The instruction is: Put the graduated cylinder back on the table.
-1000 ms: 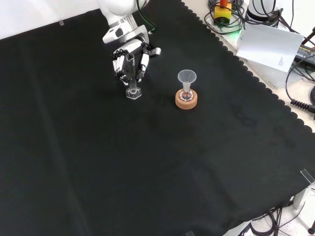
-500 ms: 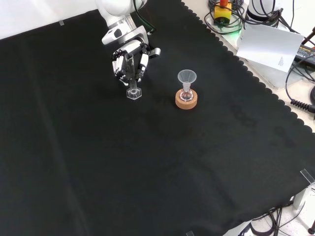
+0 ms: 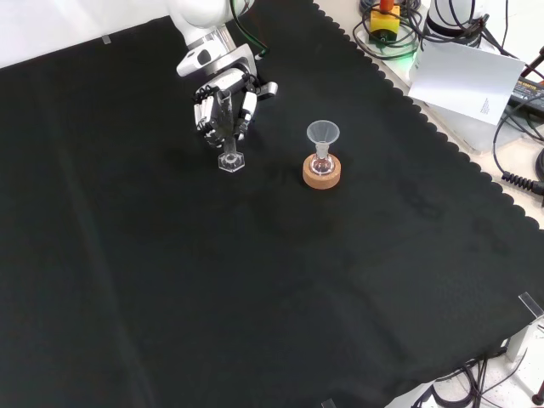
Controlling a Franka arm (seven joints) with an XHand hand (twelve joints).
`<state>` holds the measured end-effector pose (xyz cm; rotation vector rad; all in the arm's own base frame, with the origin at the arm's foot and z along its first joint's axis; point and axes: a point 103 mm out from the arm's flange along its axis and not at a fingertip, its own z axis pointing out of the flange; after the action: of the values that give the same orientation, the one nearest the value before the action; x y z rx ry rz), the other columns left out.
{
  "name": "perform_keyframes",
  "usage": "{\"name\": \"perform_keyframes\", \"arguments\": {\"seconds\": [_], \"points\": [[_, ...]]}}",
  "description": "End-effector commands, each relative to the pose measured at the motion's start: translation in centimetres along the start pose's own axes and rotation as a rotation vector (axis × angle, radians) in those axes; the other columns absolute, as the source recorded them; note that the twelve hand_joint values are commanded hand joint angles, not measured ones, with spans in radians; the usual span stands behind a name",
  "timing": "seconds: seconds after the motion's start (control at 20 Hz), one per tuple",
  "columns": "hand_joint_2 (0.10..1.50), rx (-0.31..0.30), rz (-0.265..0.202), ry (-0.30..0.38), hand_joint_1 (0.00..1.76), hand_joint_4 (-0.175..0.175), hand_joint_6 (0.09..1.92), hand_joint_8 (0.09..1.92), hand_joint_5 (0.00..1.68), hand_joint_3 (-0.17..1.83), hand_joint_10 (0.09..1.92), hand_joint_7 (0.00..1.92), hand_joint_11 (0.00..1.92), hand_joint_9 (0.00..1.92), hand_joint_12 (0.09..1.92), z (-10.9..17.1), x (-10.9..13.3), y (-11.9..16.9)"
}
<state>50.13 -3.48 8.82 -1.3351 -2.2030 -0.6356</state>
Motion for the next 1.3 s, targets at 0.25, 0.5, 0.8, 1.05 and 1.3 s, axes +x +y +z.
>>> {"name": "perform_keyframes", "arguments": {"seconds": [0.25,0.5,0.8,1.05,1.3], "points": [[1.08,-0.004,0.017,-0.010,1.02,-0.090,0.78,0.63,0.74,-0.17,0.09,0.79,0.88,1.20,1.06,-1.0,-0.2,-0.3],[1.03,-0.001,0.031,-0.009,0.95,-0.084,0.77,0.65,0.62,-0.17,0.09,0.74,0.77,1.14,1.15,-1.6,-0.3,-0.8],[1.01,0.009,0.041,-0.015,0.93,-0.080,0.75,0.65,0.58,-0.17,0.09,0.70,0.70,1.10,1.20,-2.0,-0.5,-1.1],[0.93,0.063,0.073,-0.002,0.76,-0.095,0.55,0.68,0.33,-0.17,0.09,0.35,0.37,0.82,1.35,-2.9,0.0,-0.8],[0.85,0.080,0.087,-0.011,0.66,-0.101,0.15,0.62,0.20,-0.16,0.09,0.02,0.11,0.52,1.46,-4.3,0.6,-1.0]]}}
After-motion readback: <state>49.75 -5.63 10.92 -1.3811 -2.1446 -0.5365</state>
